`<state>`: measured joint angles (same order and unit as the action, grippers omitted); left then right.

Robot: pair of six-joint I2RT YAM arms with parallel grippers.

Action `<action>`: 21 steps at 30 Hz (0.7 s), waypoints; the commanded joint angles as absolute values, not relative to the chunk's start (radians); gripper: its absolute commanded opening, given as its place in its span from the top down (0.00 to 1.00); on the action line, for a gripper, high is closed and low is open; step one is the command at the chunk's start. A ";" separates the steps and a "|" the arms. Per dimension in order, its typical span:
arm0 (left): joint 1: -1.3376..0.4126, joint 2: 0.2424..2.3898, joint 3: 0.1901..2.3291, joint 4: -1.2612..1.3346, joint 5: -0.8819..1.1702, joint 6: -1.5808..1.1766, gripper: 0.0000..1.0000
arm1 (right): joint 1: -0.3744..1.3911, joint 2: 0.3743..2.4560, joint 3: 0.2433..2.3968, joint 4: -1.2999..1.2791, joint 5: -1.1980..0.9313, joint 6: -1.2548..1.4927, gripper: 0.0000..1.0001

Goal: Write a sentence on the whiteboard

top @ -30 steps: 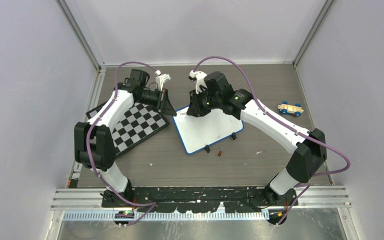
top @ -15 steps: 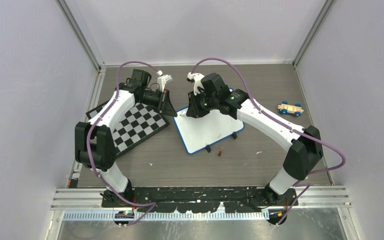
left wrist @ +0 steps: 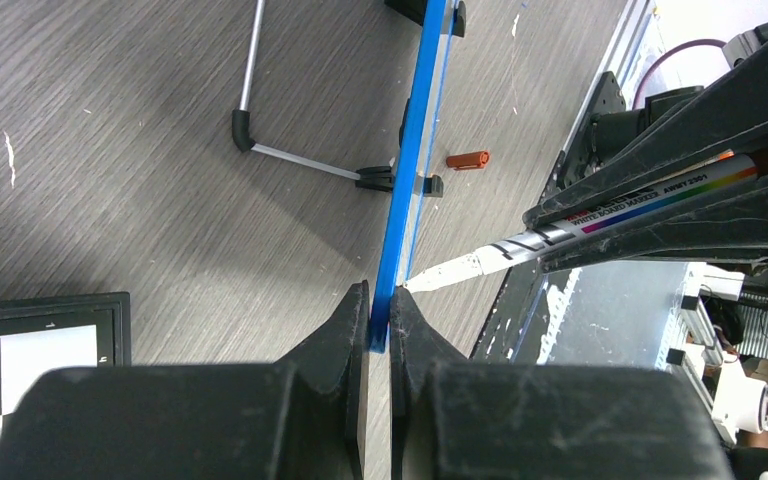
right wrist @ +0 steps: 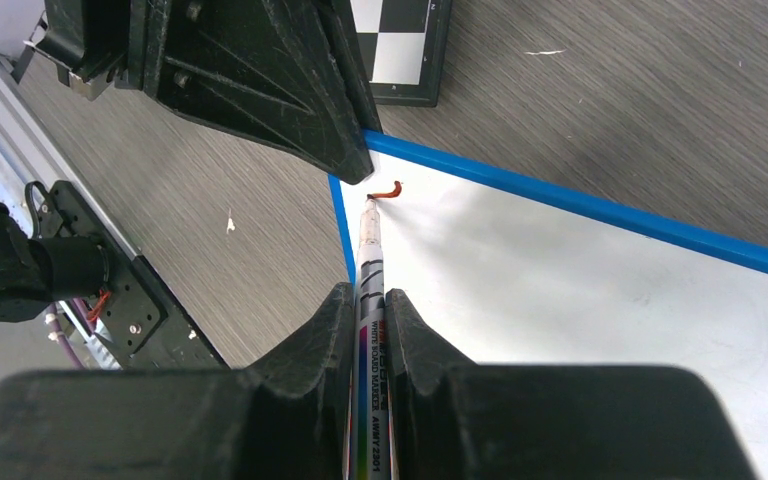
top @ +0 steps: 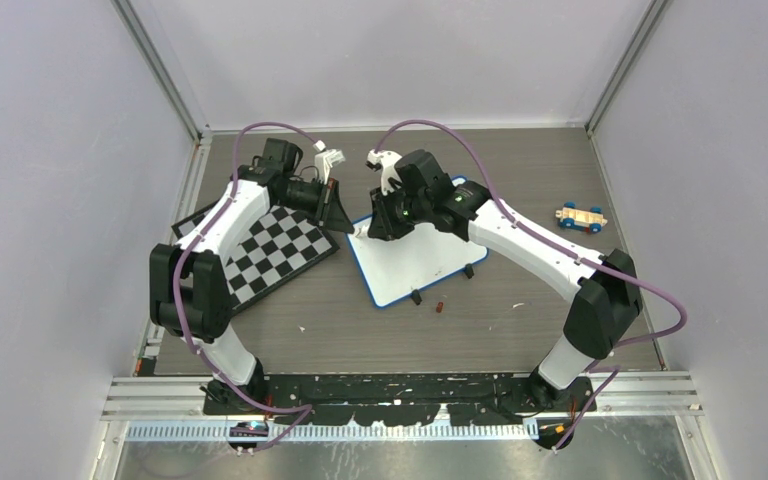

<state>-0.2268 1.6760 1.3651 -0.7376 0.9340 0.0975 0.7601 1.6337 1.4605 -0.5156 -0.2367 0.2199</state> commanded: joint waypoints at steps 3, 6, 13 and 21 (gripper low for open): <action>-0.232 1.652 1.392 -0.752 0.913 0.100 1.00 | 0.766 1.614 1.441 -0.485 -0.228 0.197 1.00; -0.232 1.652 1.393 -0.752 0.913 0.101 1.00 | 0.767 1.606 1.424 -0.485 -0.233 0.193 1.00; -0.232 1.656 1.393 -0.755 0.910 0.103 1.00 | 0.768 1.586 1.396 -0.491 -0.227 0.179 1.00; -0.232 1.654 1.395 -0.761 0.907 0.110 1.00 | 0.764 1.552 1.387 -0.519 -0.186 0.150 1.00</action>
